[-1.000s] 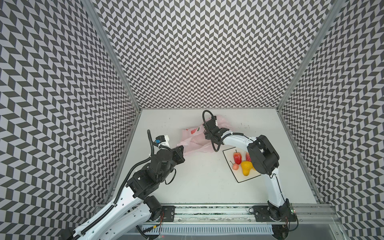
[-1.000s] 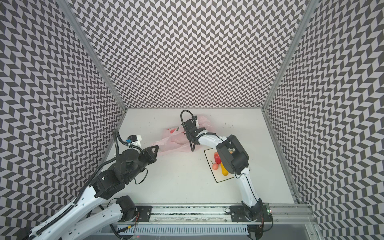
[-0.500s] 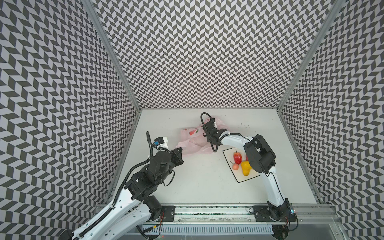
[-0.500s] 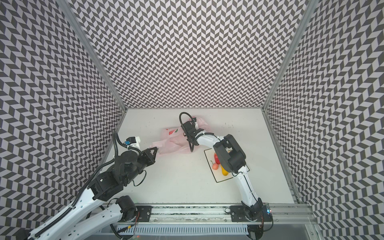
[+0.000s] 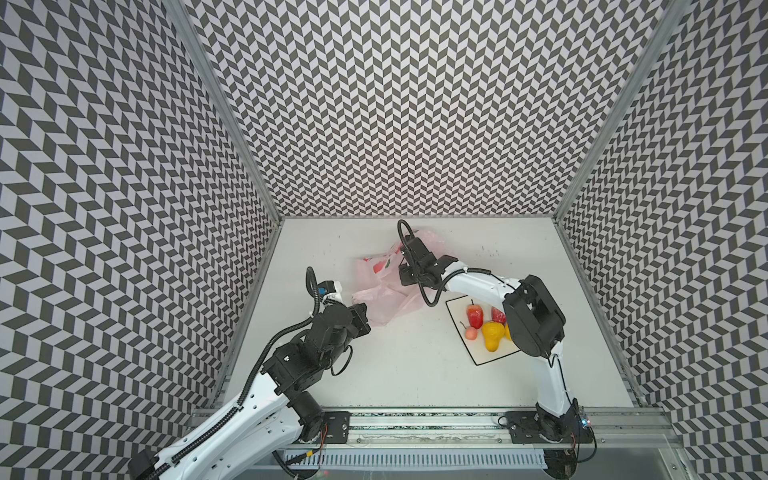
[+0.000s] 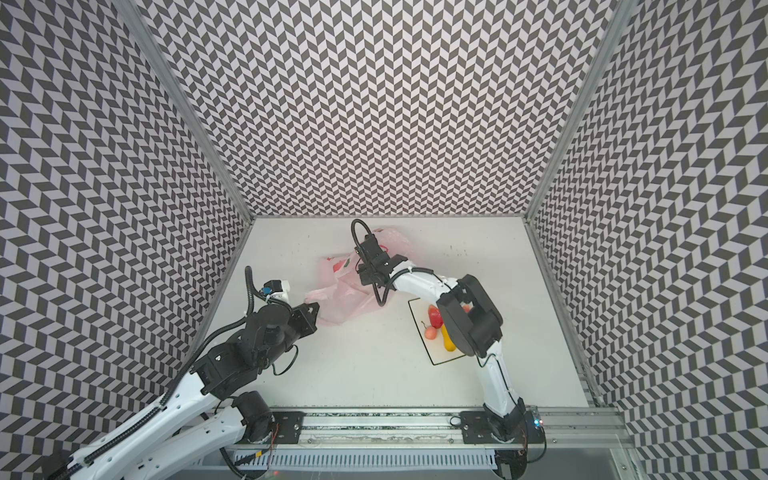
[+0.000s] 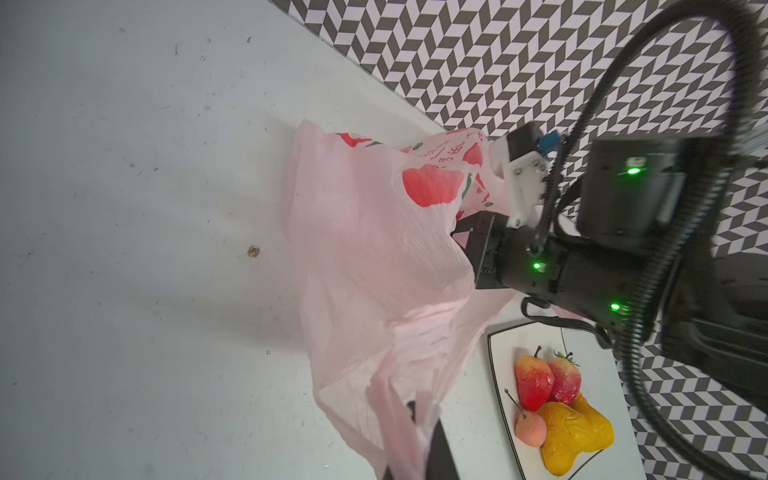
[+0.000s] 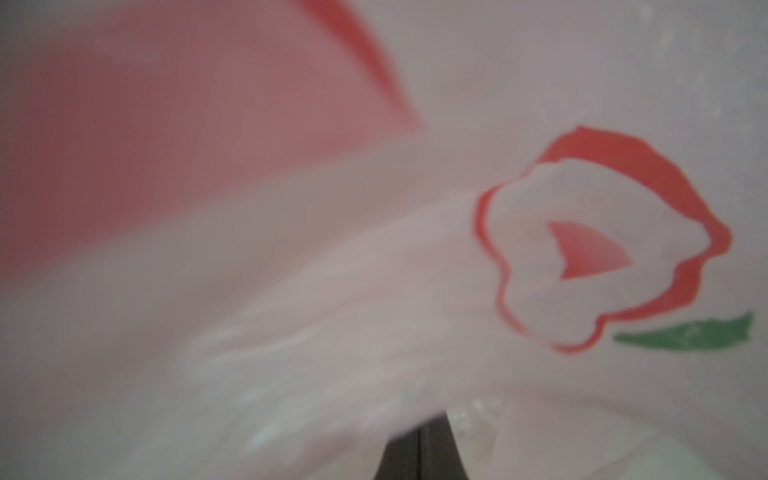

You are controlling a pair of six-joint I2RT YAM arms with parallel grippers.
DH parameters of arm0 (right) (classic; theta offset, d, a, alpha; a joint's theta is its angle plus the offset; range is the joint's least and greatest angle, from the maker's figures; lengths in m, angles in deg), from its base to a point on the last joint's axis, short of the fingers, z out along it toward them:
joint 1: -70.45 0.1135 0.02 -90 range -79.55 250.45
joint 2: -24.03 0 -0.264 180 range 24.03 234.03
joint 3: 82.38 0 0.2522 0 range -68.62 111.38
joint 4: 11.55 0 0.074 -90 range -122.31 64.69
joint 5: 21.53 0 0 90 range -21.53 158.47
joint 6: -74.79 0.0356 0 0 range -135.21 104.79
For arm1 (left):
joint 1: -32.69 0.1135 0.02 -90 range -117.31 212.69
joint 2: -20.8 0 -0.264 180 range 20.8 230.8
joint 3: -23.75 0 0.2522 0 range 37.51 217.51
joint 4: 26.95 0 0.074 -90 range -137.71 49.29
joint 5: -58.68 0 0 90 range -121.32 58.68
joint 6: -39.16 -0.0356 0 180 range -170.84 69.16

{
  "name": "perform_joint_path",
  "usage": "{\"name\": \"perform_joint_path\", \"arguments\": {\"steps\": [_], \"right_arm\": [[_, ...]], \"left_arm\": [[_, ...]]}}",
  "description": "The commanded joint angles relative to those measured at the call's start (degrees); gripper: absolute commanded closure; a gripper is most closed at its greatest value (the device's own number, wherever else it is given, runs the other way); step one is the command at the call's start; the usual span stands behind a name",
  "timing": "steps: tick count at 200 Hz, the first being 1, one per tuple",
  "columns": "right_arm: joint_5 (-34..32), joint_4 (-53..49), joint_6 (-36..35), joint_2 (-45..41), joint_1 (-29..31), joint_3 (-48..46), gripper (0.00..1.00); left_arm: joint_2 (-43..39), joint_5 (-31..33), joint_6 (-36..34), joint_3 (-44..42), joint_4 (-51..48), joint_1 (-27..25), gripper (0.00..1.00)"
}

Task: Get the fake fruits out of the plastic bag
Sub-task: 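Lift the empty right gripper up out of the bag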

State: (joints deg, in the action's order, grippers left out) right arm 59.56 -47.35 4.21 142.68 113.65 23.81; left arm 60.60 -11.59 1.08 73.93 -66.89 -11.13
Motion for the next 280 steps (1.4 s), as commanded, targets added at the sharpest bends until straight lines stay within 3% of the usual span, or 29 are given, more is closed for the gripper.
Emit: {"name": "perform_joint_path", "arguments": {"steps": [1,34,53,69,93,129,184,225,235,260,270,280], "right_arm": [[4.5,3.7,-0.7,-5.4,0.9,-1.9,1.00],[1.2,-1.5,-0.2,-9.3,0.8,-1.4,0.67],[1.7,-3.4,-0.9,-14.4,0.9,-2.2,0.54],[-2.6,-3.9,-3.0,-18.5,0.6,-3.8,0.42],[-6.0,-1.4,-7.0,-23.0,-4.4,-8.6,0.19],[8.9,-2.3,-6.9,-18.8,-17.2,-6.2,0.00],[24.7,0.2,-2.0,-6.0,-23.0,-0.4,0.00],[37.6,0.2,-1.0,0.5,-23.0,3.1,0.31],[38.9,1.2,-0.7,0.1,-23.0,2.6,0.45],[42.6,3.7,0.3,-2.7,-22.9,1.8,0.91],[43.9,4.9,1.3,-4.5,-22.5,2.3,0.99],[44.2,4.6,0.9,-6.0,-21.5,4.0,1.00]], "left_arm": [[1.3,-0.6,-1.2,-0.4,2.4,0.7,1.00],[1.4,-0.6,-1.1,0.1,1.7,0.7,1.00],[0.4,-0.2,-0.7,0.0,1.3,0.8,1.00],[-0.2,0.1,-0.4,-0.1,1.2,0.9,1.00],[-0.4,0.2,-0.1,-0.1,1.1,0.9,1.00],[-0.4,0.0,-0.1,0.1,1.0,0.9,1.00],[-1.0,-0.1,0.1,0.5,0.5,0.9,1.00],[-0.9,-0.2,0.4,0.3,0.8,1.0,1.00],[-0.7,-0.3,0.4,0.4,0.9,1.0,1.00],[-0.5,-0.1,0.4,0.4,0.9,1.0,1.00],[-0.5,0.0,0.5,0.2,1.0,0.9,1.00],[-0.5,0.0,0.6,-0.1,1.3,1.0,1.00]]}}
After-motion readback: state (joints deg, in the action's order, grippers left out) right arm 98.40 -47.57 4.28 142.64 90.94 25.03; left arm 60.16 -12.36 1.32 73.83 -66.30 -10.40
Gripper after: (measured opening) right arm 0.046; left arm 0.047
